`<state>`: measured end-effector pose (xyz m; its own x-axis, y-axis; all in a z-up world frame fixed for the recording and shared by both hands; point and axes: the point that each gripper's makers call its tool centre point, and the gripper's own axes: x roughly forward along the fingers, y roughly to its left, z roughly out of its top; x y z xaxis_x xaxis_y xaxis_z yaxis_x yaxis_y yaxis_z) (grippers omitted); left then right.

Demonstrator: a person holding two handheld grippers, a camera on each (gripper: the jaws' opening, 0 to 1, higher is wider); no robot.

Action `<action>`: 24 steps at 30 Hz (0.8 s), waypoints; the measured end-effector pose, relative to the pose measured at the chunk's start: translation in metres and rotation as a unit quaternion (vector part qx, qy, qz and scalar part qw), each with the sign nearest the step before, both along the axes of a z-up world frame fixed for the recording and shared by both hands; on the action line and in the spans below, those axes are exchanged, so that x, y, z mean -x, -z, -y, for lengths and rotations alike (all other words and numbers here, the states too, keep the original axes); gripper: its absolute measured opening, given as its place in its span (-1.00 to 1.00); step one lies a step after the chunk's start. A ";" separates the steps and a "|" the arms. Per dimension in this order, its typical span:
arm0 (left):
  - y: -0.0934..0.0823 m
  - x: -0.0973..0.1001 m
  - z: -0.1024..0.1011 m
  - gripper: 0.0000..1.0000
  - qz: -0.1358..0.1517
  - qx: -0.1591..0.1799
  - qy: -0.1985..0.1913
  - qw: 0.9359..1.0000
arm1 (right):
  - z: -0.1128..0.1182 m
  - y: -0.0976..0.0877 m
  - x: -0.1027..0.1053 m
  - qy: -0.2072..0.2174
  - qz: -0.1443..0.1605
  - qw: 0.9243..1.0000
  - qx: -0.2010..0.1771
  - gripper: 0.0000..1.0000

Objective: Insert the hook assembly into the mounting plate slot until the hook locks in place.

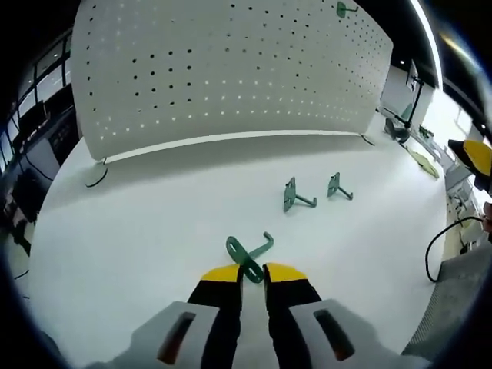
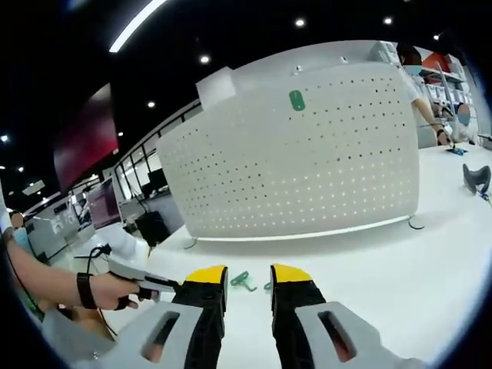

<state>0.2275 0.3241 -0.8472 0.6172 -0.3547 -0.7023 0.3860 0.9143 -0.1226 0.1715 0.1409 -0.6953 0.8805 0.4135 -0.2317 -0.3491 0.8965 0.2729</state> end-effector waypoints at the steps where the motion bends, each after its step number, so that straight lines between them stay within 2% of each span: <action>1: 0.001 0.000 0.000 -0.78 -0.001 -0.001 0.001 1.000 | -0.001 0.000 0.000 0.000 0.001 1.000 0.001 -0.57; 7: 0.001 0.001 0.000 -0.88 0.004 -0.002 0.008 1.000 | -0.004 0.000 0.000 -0.003 0.000 1.000 -0.001 -0.57; 8: 0.003 0.003 0.000 -0.91 -0.003 0.000 0.005 1.000 | -0.004 0.000 0.000 -0.003 0.000 1.000 -0.002 -0.57; 14: 0.000 0.007 0.001 -0.92 -0.001 0.011 0.008 1.000 | -0.006 0.000 -0.001 -0.007 -0.001 1.000 -0.001 -0.57; 24: -0.022 0.016 0.018 -0.93 0.032 0.058 0.025 0.997 | -0.019 0.002 0.003 -0.024 -0.005 1.000 -0.008 -0.56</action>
<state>0.2112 0.3057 -0.8254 0.6390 -0.4630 -0.6142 0.4418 0.8746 -0.1997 0.1682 0.1601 -0.6972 0.8570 0.4591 -0.2340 -0.3888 0.8742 0.2910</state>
